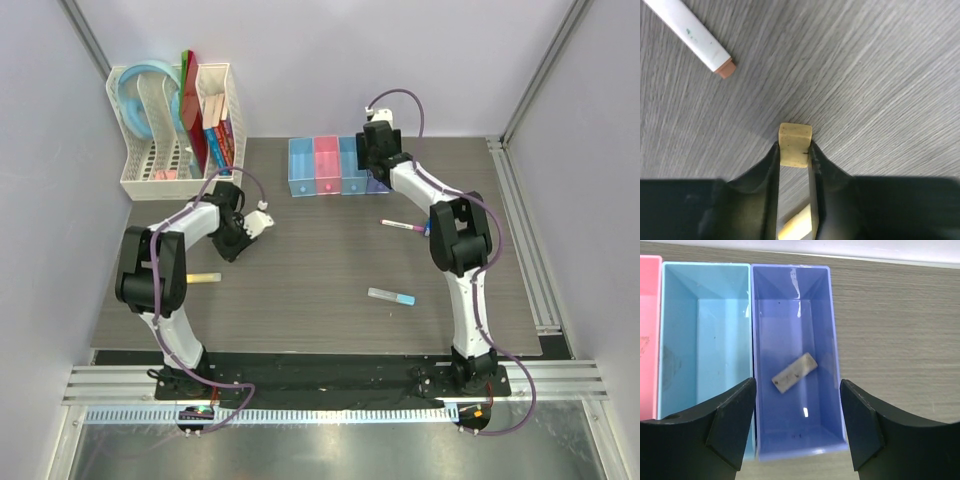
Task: Sort the stationery into containers
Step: Place the stationery in the storage box, then pick up the stationery from the center of the board.
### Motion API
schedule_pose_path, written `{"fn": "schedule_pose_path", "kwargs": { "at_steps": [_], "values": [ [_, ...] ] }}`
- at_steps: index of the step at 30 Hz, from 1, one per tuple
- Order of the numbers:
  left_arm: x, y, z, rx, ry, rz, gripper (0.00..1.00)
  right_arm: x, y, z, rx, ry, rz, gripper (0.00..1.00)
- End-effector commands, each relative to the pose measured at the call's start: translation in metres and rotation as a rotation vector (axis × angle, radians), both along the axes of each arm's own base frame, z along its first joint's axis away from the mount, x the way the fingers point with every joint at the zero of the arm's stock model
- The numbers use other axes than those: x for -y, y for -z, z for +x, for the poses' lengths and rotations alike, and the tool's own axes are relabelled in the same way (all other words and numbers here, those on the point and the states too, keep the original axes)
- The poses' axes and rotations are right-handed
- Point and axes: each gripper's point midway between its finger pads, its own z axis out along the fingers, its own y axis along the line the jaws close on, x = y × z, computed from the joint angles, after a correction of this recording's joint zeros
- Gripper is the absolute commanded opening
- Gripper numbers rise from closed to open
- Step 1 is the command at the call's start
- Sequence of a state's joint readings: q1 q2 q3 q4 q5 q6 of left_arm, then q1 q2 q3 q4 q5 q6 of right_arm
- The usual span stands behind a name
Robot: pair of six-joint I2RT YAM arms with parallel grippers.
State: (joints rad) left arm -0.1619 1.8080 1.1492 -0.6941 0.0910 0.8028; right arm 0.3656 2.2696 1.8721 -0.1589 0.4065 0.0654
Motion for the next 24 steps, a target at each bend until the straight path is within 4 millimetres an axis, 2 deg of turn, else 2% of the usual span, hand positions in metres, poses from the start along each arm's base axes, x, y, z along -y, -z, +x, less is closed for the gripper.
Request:
{"fn": "schedule_pose_path", "kwargs": {
  "at_steps": [1, 3, 4, 5, 6, 7, 8, 9, 10, 11, 12, 13, 15, 16, 17, 18, 19, 20, 21, 22, 23, 24],
  "values": [
    [0.000, 0.017, 0.001, -0.034, 0.012, -0.015, 0.04, 0.002, -0.086, -0.014, 0.142, 0.001, 0.061, 0.73],
    [-0.001, 0.015, 0.000, -0.038, 0.013, -0.010, 0.00, 0.007, -0.084, -0.024, 0.130, 0.004, 0.052, 0.73],
    [0.000, 0.011, 0.002, -0.028, 0.015, -0.013, 0.00, 0.008, -0.088, -0.027, 0.131, 0.002, 0.047, 0.73],
    [0.001, 0.008, 0.000, -0.038, 0.013, -0.019, 0.00, 0.012, -0.101, -0.032, 0.151, 0.006, 0.050, 0.74],
    [0.003, 0.003, 0.001, -0.035, 0.015, -0.031, 0.00, 0.015, -0.100, -0.038, 0.145, 0.007, 0.042, 0.74],
    [0.006, -0.011, 0.008, -0.003, 0.016, -0.048, 0.00, 0.017, -0.104, -0.041, 0.149, 0.007, 0.033, 0.74],
    [0.014, -0.018, 0.004, -0.022, 0.015, -0.087, 0.00, 0.023, -0.117, -0.047, 0.168, 0.020, 0.027, 0.74],
    [0.019, -0.028, 0.005, -0.017, 0.009, -0.115, 0.00, 0.028, -0.115, -0.053, 0.152, 0.028, 0.014, 0.75],
    [0.026, -0.050, 0.016, 0.027, 0.008, -0.150, 0.00, 0.035, -0.115, -0.056, 0.146, 0.039, 0.005, 0.75],
    [0.035, -0.062, 0.018, 0.042, 0.014, -0.186, 0.00, 0.041, -0.119, -0.060, 0.147, 0.053, 0.000, 0.75],
    [0.046, -0.074, 0.019, 0.047, 0.022, -0.234, 0.00, 0.048, -0.118, -0.068, 0.134, 0.065, -0.005, 0.75],
    [0.055, -0.097, 0.031, 0.101, 0.014, -0.272, 0.00, 0.061, -0.118, -0.070, 0.129, 0.084, -0.005, 0.76],
    [0.078, -0.117, 0.039, 0.147, 0.038, -0.319, 0.00, 0.074, -0.110, -0.081, 0.102, 0.099, -0.011, 0.77],
    [0.090, -0.132, 0.052, 0.206, 0.051, -0.343, 0.00, 0.080, -0.106, -0.084, 0.090, 0.107, -0.019, 0.78],
    [0.111, -0.138, 0.055, 0.223, 0.069, -0.361, 0.00, 0.089, -0.101, -0.087, 0.074, 0.120, -0.027, 0.80],
    [0.123, -0.142, 0.061, 0.252, 0.077, -0.367, 0.00, 0.096, -0.090, -0.094, 0.039, 0.122, -0.050, 0.80],
    [0.136, -0.155, 0.078, 0.334, 0.090, -0.374, 0.00, 0.101, -0.086, -0.098, 0.023, 0.124, -0.068, 0.80],
    [0.161, -0.154, 0.080, 0.347, 0.112, -0.384, 0.00, 0.109, -0.082, -0.101, 0.008, 0.136, -0.084, 0.80],
    [0.173, -0.155, 0.087, 0.380, 0.121, -0.383, 0.00, 0.114, -0.071, -0.108, -0.027, 0.145, -0.099, 0.81],
    [0.187, -0.170, 0.105, 0.470, 0.129, -0.388, 0.00, 0.122, -0.070, -0.112, -0.036, 0.161, -0.107, 0.81],
    [0.208, -0.170, 0.108, 0.488, 0.158, -0.397, 0.00, 0.134, -0.066, -0.115, -0.049, 0.186, -0.112, 0.81],
    [0.220, -0.160, 0.118, 0.491, 0.158, -0.398, 0.00, 0.143, -0.057, -0.122, -0.074, 0.200, -0.120, 0.81]
  ]
}}
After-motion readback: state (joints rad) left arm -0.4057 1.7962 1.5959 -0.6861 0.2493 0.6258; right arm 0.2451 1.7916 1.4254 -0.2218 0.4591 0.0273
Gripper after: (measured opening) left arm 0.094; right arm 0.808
